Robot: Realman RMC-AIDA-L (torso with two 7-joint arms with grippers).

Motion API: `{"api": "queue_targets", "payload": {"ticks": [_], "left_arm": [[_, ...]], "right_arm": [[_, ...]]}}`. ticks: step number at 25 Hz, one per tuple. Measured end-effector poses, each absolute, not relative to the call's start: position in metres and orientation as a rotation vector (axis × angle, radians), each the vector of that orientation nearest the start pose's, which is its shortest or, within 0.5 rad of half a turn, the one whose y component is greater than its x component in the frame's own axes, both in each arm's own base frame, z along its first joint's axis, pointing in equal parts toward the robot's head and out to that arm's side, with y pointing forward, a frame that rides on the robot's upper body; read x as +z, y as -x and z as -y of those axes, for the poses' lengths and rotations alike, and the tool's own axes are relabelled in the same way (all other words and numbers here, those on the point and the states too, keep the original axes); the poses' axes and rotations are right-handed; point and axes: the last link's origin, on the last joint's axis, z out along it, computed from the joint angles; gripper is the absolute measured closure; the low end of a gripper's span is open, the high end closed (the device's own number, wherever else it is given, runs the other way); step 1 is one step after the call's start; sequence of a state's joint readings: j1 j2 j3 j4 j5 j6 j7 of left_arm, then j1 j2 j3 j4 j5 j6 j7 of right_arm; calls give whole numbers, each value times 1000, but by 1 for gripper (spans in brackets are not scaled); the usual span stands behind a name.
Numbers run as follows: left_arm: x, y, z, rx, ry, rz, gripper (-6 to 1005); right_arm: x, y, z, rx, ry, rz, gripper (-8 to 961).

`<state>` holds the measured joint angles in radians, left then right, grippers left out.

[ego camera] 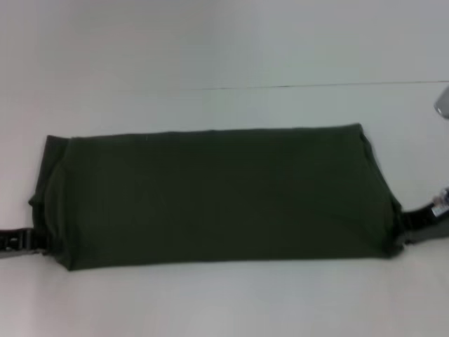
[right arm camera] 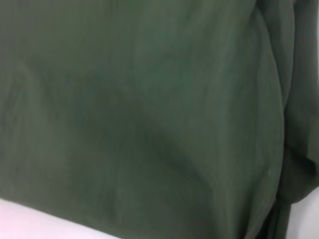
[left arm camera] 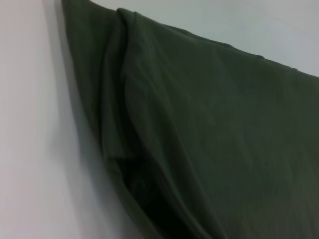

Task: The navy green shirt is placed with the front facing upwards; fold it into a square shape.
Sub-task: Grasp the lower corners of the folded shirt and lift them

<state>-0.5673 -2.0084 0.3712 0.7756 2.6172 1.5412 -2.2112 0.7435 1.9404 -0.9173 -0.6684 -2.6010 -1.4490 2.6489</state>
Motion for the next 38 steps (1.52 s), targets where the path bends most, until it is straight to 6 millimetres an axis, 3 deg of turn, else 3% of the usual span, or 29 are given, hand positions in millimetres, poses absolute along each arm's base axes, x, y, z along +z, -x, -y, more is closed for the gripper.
{"api": "queue_targets", "payload": {"ticks": [14,22,31,34,38], "left_arm": [[90,345,-281,-85,2255,1906,867],[89,346,-273,-49,2275,1937,856],[85,348,-271,-77,2251,1951,843],[83,352,-269,-78,2235,1947,839],[80,350,-269,-75,2254,1951,833]], "right_arm": [[31,-302,-333,-557,2302,-1882,842],[32,-298,-331,-595,2369,-1837,811],[43,-278,-325,-667,2479,-1817,777],[48,-276,-326,-670,2464,-1832,706],[57,-279,-330,-535,2430,-1879,611]]}}
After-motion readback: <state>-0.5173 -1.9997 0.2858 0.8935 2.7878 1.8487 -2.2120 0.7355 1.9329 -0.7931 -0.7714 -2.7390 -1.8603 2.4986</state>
